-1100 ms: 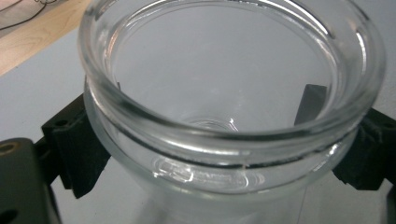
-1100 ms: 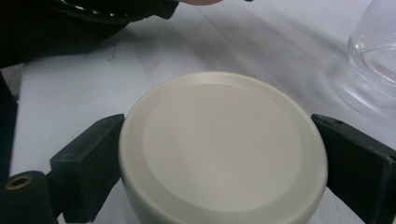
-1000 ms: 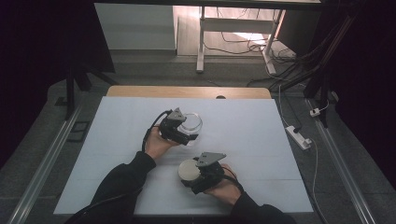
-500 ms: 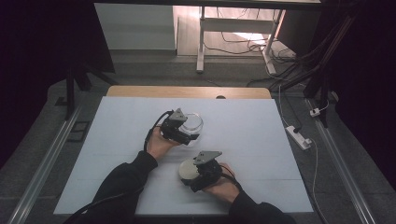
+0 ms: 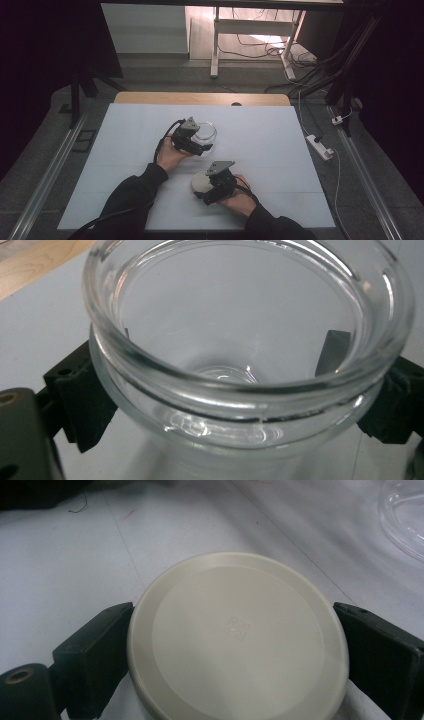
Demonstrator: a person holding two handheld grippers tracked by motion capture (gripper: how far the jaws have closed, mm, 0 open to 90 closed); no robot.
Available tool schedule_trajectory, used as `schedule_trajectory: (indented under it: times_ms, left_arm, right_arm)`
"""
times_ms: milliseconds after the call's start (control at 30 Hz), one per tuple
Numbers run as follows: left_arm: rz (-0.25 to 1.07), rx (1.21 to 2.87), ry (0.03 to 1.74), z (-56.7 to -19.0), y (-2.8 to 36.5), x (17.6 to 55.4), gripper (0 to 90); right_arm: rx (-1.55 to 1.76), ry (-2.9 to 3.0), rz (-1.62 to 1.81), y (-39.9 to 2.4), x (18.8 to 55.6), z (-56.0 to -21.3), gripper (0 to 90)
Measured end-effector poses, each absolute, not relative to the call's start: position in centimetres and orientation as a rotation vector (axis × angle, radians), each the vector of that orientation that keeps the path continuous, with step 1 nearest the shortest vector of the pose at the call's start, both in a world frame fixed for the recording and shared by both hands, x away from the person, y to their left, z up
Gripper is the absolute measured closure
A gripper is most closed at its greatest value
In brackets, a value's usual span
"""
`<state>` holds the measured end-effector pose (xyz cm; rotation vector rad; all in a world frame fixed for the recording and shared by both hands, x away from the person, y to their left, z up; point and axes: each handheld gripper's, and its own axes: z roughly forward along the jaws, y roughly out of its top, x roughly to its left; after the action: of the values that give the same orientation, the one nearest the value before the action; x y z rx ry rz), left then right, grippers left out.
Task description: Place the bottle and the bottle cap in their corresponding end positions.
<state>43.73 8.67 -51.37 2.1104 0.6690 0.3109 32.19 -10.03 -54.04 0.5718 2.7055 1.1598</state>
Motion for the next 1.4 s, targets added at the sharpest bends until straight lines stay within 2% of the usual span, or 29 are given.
schedule_trajectory:
  times_ms: [267,500,1400]
  left_arm:
    - [0.353,2.142,0.687,-51.3,8.3,43.5,5.2]
    - [0.305,2.143,0.718,-51.1,8.3,43.3,0.0]
    - [0.208,2.059,0.726,-49.4,12.6,38.9,0.0]
  right_arm:
    - [0.561,2.705,1.174,-10.1,32.1,-54.0,4.8]
    - [0.580,2.710,1.208,-10.3,32.2,-53.9,0.7]
    - [0.679,2.665,1.305,-12.4,31.8,-51.6,0.0]
